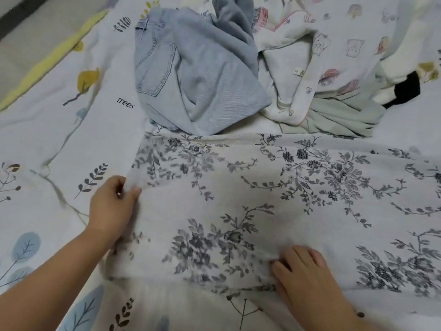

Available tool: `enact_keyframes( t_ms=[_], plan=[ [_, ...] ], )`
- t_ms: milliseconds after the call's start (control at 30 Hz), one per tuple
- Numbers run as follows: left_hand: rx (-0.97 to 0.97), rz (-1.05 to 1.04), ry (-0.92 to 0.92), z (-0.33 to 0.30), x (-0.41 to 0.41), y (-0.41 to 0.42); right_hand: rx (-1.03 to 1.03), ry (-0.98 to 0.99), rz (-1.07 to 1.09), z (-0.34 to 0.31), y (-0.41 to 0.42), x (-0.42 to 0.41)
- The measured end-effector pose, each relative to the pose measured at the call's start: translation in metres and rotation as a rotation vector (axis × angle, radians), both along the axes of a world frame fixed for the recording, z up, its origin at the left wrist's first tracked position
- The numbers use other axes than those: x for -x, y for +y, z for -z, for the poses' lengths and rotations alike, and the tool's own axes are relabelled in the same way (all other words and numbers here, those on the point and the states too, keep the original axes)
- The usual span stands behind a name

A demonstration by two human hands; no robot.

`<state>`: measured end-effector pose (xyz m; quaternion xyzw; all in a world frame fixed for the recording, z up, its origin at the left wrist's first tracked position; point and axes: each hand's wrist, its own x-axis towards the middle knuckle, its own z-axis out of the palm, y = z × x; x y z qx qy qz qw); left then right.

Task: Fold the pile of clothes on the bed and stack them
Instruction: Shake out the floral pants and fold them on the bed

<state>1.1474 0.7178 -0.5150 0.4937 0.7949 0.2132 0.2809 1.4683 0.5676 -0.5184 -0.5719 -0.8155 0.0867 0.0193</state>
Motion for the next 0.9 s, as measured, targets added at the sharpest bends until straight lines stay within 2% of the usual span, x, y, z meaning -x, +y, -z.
enact_keyframes(
  t_ms=[67, 100, 233, 400, 533, 600, 667, 733, 800, 900],
  plan=[
    [0.153, 0.003, 0.018, 0.008, 0.002, 0.002, 0.120, 0.055, 0.016, -0.011, 0.009, -0.003],
    [0.170, -0.006, 0.000, 0.010, 0.002, 0.006, 0.140, 0.087, 0.039, -0.014, 0.019, -0.004],
    [0.079, 0.002, -0.060, 0.012, -0.008, 0.038, 0.070, 0.121, 0.293, -0.019, 0.096, -0.011],
    [0.015, -0.043, -0.201, 0.022, -0.022, 0.074, 0.103, -0.002, 0.445, 0.005, 0.193, -0.019],
    [-0.040, -0.046, -0.261, 0.029, -0.019, 0.081, 0.233, -0.165, 0.363, 0.017, 0.217, -0.016],
    [-0.107, -0.057, -0.244, 0.030, -0.013, 0.082, 0.161, -0.172, 0.365, 0.013, 0.225, -0.017],
    [-0.173, -0.090, -0.204, 0.034, -0.007, 0.086, -0.019, -0.094, 0.421, 0.009, 0.235, -0.020],
    [-0.188, -0.116, -0.176, 0.037, -0.009, 0.089, -0.102, -0.029, 0.484, 0.008, 0.242, -0.023],
    [-0.102, -0.117, -0.135, 0.041, -0.014, 0.091, -0.002, -0.054, 0.453, 0.013, 0.244, -0.024],
    [0.110, -0.033, 0.055, 0.042, -0.018, 0.089, 0.215, -0.180, 0.372, 0.022, 0.240, -0.024]
  ],
)
